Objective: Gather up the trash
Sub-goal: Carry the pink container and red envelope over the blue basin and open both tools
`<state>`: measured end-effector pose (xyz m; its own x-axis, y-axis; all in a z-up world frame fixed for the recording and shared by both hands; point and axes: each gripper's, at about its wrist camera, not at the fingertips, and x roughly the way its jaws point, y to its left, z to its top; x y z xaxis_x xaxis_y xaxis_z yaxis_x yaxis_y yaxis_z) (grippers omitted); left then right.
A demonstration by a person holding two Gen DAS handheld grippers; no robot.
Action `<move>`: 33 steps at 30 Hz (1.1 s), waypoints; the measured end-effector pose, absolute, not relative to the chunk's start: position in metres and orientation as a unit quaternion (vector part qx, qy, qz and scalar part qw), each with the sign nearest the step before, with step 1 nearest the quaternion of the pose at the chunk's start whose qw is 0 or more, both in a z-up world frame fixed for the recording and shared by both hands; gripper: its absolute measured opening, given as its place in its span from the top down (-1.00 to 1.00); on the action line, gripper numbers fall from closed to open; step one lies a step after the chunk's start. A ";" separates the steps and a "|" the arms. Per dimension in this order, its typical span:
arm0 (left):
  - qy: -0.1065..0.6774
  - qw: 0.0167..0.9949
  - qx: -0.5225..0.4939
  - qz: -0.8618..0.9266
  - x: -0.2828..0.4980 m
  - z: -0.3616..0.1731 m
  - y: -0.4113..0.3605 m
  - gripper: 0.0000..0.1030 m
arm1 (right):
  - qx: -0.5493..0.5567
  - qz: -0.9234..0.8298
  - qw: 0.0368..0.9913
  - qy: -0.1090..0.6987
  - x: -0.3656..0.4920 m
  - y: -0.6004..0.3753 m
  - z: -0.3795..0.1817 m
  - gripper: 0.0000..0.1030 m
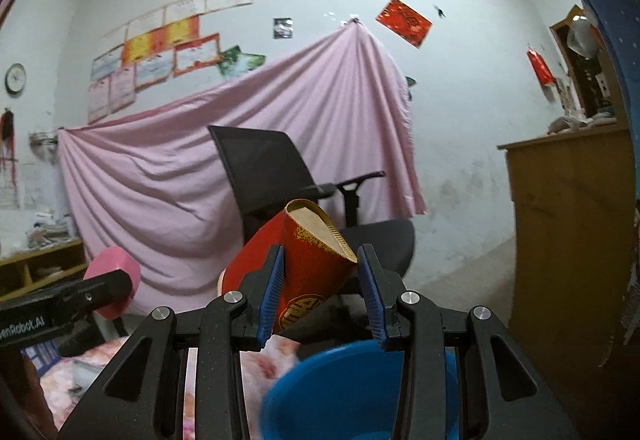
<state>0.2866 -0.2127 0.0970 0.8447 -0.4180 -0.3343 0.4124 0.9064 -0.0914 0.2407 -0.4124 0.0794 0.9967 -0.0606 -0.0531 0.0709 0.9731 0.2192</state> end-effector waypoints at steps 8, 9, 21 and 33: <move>0.215 0.947 0.001 -0.240 0.306 0.080 -0.244 -0.05 | 0.135 -0.056 0.987 0.070 0.253 -0.443 0.067 0.31; 0.223 0.944 0.001 -0.241 0.310 0.077 -0.246 -0.05 | 0.137 -0.057 0.986 0.075 0.252 -0.445 0.065 0.31; 0.313 0.920 -0.028 -0.234 0.334 0.044 -0.256 -0.05 | 0.161 -0.056 0.975 0.142 0.267 -0.462 0.050 0.30; 0.354 0.907 -0.022 -0.227 0.340 0.026 -0.263 -0.06 | 0.170 -0.049 0.965 0.196 0.279 -0.465 0.036 0.27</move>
